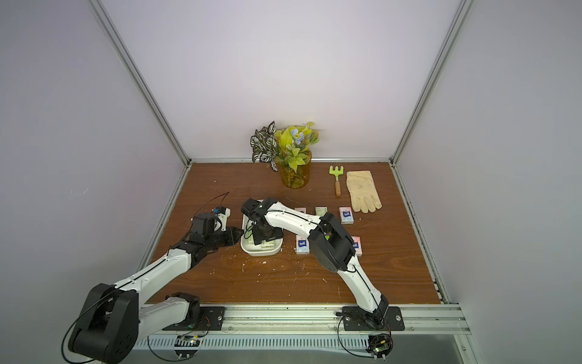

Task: Take the pocket tissues out of the storage box
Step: Pick up the pocket tissues from the storage box.

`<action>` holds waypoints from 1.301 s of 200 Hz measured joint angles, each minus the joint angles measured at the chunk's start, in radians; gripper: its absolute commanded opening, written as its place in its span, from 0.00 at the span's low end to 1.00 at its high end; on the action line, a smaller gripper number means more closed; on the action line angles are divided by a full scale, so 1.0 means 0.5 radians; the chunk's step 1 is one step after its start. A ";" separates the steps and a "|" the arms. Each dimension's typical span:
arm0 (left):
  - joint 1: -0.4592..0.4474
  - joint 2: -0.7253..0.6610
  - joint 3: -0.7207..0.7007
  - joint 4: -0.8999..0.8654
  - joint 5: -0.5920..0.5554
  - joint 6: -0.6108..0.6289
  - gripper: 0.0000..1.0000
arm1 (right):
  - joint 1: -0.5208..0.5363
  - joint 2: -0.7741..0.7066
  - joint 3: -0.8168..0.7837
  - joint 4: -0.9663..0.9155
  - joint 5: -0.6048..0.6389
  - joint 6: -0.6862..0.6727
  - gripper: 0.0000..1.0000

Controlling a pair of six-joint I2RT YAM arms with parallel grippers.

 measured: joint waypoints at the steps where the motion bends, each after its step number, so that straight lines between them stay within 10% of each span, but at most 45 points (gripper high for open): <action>1: 0.000 0.000 0.000 0.000 0.000 0.000 0.25 | 0.000 0.000 0.000 0.000 0.000 0.000 0.72; 260: 0.000 0.018 0.015 -0.005 0.019 0.009 0.25 | -0.027 0.002 -0.057 0.037 0.072 -0.060 0.60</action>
